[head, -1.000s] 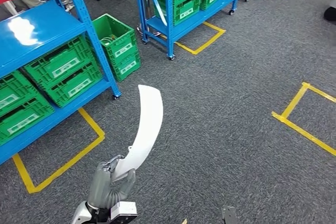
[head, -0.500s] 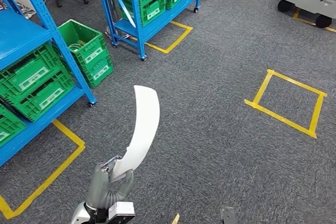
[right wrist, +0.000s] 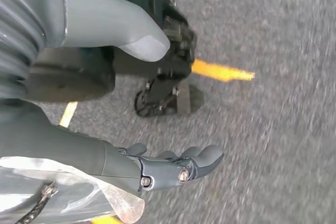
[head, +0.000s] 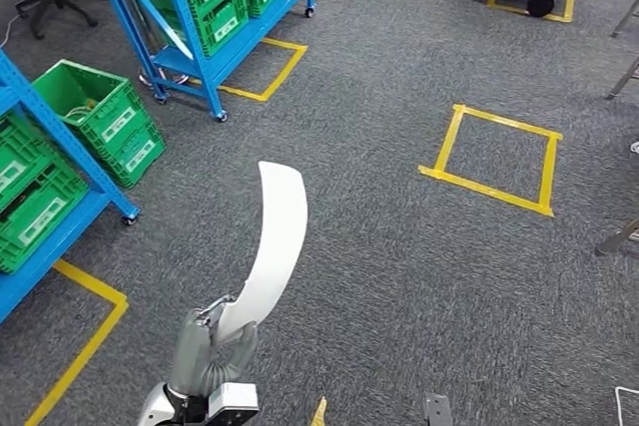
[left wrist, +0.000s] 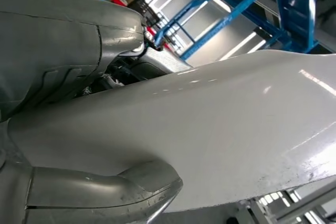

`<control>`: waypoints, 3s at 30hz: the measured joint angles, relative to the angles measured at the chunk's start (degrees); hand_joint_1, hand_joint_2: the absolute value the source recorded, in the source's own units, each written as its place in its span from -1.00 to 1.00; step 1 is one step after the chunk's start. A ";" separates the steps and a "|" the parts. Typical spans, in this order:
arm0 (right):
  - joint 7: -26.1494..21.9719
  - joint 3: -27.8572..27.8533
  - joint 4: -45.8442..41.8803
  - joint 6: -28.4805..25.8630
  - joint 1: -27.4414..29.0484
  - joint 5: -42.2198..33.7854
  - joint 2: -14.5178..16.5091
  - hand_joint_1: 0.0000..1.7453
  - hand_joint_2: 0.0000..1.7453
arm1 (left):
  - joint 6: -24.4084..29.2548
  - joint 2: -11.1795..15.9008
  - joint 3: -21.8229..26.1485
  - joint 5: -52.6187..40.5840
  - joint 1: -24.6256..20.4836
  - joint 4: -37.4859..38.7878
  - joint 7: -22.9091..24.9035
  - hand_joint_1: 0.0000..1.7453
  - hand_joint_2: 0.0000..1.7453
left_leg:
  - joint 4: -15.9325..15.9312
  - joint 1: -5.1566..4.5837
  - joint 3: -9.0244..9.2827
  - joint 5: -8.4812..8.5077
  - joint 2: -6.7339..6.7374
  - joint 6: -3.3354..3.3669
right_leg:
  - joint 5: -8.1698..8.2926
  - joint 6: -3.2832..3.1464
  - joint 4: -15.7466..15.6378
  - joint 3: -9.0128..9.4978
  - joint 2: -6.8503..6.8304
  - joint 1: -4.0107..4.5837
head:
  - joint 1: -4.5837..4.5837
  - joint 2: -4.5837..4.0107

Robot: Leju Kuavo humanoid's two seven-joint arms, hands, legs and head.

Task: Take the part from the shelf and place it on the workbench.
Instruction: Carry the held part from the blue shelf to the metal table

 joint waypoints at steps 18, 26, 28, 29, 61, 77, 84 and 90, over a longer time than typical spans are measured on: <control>-0.34 -0.72 0.00 0.01 0.16 -0.52 0.15 -1.00 1.00 | -0.36 0.08 -0.42 -0.01 0.19 0.00 -0.36 1.00 1.00 | -3.70 0.36 0.39 3.42 -4.01 2.33 | -5.69 2.16 12.21 -7.58 2.03 0.07 | 0.03 0.00; -0.61 -1.11 0.00 -0.08 0.24 -0.30 0.28 -1.00 1.00 | 0.03 0.18 -0.78 0.31 0.07 0.00 0.29 1.00 1.00 | -2.87 0.13 0.78 2.39 0.97 0.45 | -0.50 2.57 0.46 -0.36 -2.07 -0.68 | -0.03 -0.01; -0.62 -1.13 -0.01 -0.08 0.30 -0.23 0.31 -1.00 1.00 | 0.12 0.26 -1.05 0.48 -0.04 0.00 0.44 1.00 1.00 | -2.88 0.24 0.97 2.30 1.50 -0.03 | -0.38 1.50 0.58 -0.46 -0.94 -0.55 | -0.19 -0.01; -0.58 -1.15 -0.01 -0.08 0.35 -0.20 0.31 -1.00 1.00 | 0.17 0.29 -1.22 0.54 -0.12 0.00 0.52 1.00 1.00 | -2.54 0.41 0.90 1.83 0.95 -0.29 | -0.31 1.11 0.57 -0.51 -0.47 -0.53 | -0.19 0.00; -0.65 -1.67 -0.02 -0.10 0.31 0.41 0.85 -1.00 1.00 | 0.79 1.09 -2.19 0.99 -0.31 -0.17 1.19 1.00 1.00 | -0.10 0.30 0.16 -0.36 -0.54 0.01 | -0.37 0.84 1.19 -1.13 0.12 -0.76 | 0.01 -0.01; -6.52 -2.17 -0.20 -4.76 0.40 0.06 0.96 -1.00 1.00 | 1.92 1.53 -2.21 1.07 0.25 -0.64 1.43 1.00 1.00 | -3.06 0.37 0.01 2.86 -5.91 2.64 | -1.80 2.09 4.89 -4.72 4.84 -0.20 | -0.10 0.01; -11.78 -2.56 -0.54 -7.24 0.66 -0.52 0.97 -1.00 1.00 | 1.98 1.80 -2.34 0.76 0.69 -0.89 2.22 1.00 1.00 | -2.91 0.00 0.14 2.57 -0.33 2.34 | -2.69 2.95 7.56 -4.15 -0.65 -0.15 | 0.34 0.00; -17.09 -2.30 -0.95 -2.93 2.91 3.00 -1.23 -1.00 1.00 | 5.91 2.03 -1.66 0.69 2.67 -2.80 3.55 1.00 1.00 | -2.18 -0.53 0.58 1.60 1.43 0.84 | -0.68 0.90 0.05 0.23 -1.51 0.18 | 0.10 -0.01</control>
